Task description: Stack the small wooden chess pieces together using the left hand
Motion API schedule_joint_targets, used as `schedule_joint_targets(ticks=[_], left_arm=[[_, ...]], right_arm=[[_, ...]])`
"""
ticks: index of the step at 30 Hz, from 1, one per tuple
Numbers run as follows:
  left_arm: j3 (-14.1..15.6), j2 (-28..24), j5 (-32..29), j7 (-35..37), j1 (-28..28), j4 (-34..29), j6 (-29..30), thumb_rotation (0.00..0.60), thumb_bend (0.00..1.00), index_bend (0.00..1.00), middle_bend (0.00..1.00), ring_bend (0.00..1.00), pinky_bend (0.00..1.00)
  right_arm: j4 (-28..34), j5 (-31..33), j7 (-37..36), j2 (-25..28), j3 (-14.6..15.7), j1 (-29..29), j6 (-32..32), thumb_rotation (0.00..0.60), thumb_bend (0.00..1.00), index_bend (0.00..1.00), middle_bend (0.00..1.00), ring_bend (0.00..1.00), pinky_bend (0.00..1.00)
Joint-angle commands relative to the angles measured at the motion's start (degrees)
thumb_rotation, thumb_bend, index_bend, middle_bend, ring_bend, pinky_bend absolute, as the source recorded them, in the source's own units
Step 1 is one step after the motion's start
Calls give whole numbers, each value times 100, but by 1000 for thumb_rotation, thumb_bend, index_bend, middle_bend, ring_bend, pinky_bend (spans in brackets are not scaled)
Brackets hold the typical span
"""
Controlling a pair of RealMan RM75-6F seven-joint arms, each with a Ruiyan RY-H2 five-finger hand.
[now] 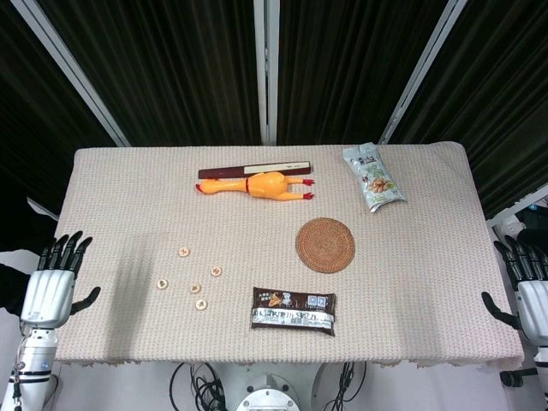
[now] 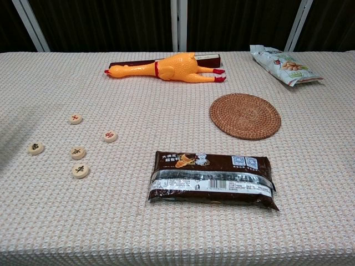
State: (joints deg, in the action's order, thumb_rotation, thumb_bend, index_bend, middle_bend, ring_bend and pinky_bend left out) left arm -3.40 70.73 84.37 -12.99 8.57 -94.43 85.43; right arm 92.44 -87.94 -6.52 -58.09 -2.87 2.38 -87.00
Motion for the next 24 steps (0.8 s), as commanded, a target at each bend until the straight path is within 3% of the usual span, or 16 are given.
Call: schedule_joint_targets(ticks=[1,15,24], left_arm=[[10,-3,5,25,-10,-3,-5,600,204,90,32,0,0],[178,62,275,81,79,-269,-221,600,205,102,32,0,0],[254,615,446,7,550,-335,-997,600,208,112,33,0,0]], right_arm=[[17,-2,8,0,12,-2,17,600,261,0,0,0,0],[19,-3,14,-5,12,7,46,600,261,0,0,0,0],[-8,-84,-81,17,47,-22,-8,600,261,0,0,0,0]])
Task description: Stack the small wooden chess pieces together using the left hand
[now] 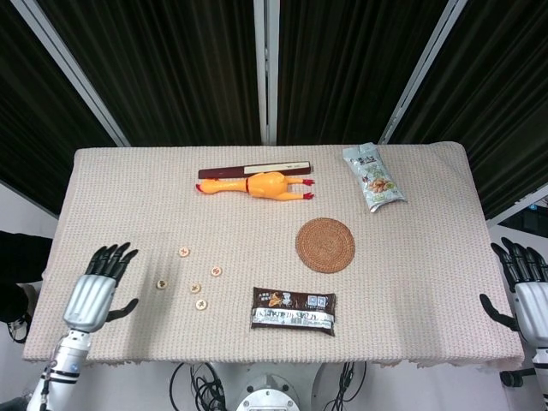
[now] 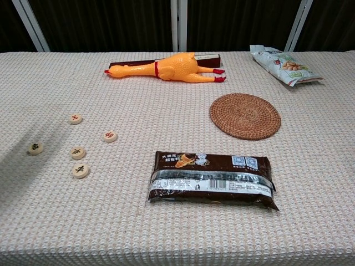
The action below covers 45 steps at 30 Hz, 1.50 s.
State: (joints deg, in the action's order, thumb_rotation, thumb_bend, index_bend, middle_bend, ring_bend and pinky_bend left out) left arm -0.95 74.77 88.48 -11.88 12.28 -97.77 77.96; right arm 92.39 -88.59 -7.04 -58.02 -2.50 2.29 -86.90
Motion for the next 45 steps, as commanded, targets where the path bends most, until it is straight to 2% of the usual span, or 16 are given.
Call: schedule_joint_targets(ticks=[1,9,22,31,45], left_arm=[[13,299,18,-184,253,-1,-379,600,209,114,32,0,0],[13,778,-275,-532,507,100,-891,600,229,173,32,0,0],[-250,1307,-820,-569,927,612,-1425,600,275,313,33,0,0],[-253,1347,-1003,-521,1053,850,-1557,600,284,379,33,0,0],[-217,1549,-925,-223,1358,1262,-1828,600,284,402,33,0,0]], right_arm=[[-6,-30,-53,17,15,-22,-32,600,261,0,0,0,0],[-61,-138,-260,73,47,-79,-160,600,261,0,0,0,0],[-109,-230,-381,97,78,-132,-271,600,261,0,0,0,0],[-106,-182,-367,87,59,-128,-245,600,261,0,0,0,0],[-90,-131,-363,87,43,-125,-213,600,261,0,0,0,0]])
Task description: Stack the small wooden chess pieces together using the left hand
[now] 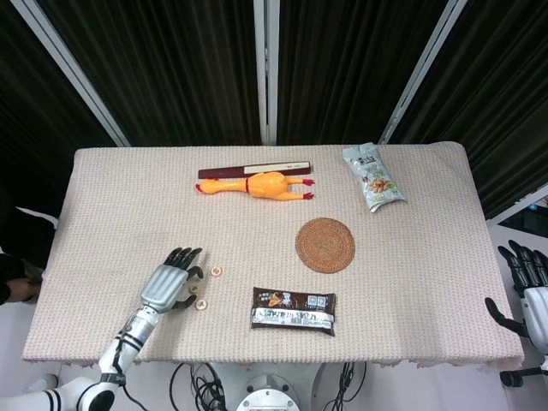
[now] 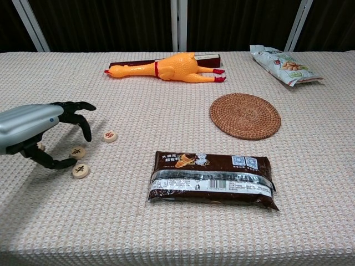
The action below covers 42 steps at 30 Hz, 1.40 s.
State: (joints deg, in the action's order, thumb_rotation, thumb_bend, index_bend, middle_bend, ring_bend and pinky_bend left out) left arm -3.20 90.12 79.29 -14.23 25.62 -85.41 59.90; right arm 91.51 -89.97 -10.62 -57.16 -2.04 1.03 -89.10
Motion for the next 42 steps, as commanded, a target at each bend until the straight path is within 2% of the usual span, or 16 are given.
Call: schedule_joint_targets(ticks=[1,26,42], left_arm=[[11,21,-9,22,34,38,-23,600,284,408,33,0,0],[14,-34,-251,201,135,73,-57,600,311,518,51,0,0],[-12,-534,-402,-390,37,-651,327,600,312,530,63,0,0]], right_arm=[[-3,15,-7,3,-6,4,15,600,261,0,0,0,0],[10,26,76,-11,-4,13,58,600,261,0,0,0,0],[3,30,106,-31,-9,6,46,600,261,0,0,0,0]])
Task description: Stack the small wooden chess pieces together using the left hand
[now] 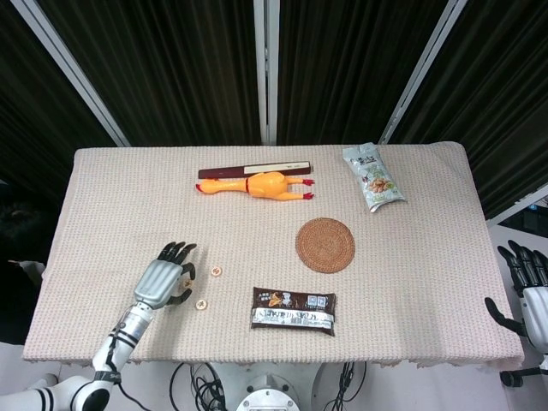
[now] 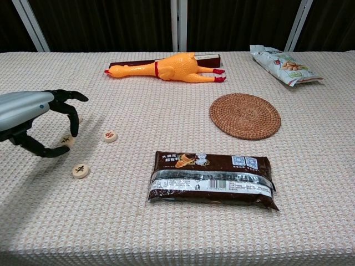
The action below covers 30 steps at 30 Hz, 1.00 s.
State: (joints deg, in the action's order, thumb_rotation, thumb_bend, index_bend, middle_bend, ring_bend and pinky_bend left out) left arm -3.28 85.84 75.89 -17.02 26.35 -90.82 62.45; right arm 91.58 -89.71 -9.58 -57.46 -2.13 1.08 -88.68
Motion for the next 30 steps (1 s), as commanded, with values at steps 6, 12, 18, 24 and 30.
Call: schedule_joint_targets(ticks=[6,12,18,24,30], left_arm=[[65,-452,-309,-426,-170,-423,195,600,313,530,65,0,0],[123,-531,-472,-405,-222,-434,147,600,314,529,66,0,0],[124,-384,-367,-142,-220,-128,143,600,315,528,65,0,0],[140,-240,-260,145,-236,183,137,600,314,522,66,0,0],[140,-186,-224,250,-233,350,112,600,315,518,66,0,0]], right_arm=[[-1,-7,37,-11,6,14,29,600,261,0,0,0,0],[23,-19,101,-30,14,5,14,600,261,0,0,0,0],[21,65,118,-34,-2,33,107,600,261,0,0,0,0],[6,82,89,-39,-18,46,120,600,261,0,0,0,0],[4,78,86,-23,-7,54,148,600,260,0,0,0,0]])
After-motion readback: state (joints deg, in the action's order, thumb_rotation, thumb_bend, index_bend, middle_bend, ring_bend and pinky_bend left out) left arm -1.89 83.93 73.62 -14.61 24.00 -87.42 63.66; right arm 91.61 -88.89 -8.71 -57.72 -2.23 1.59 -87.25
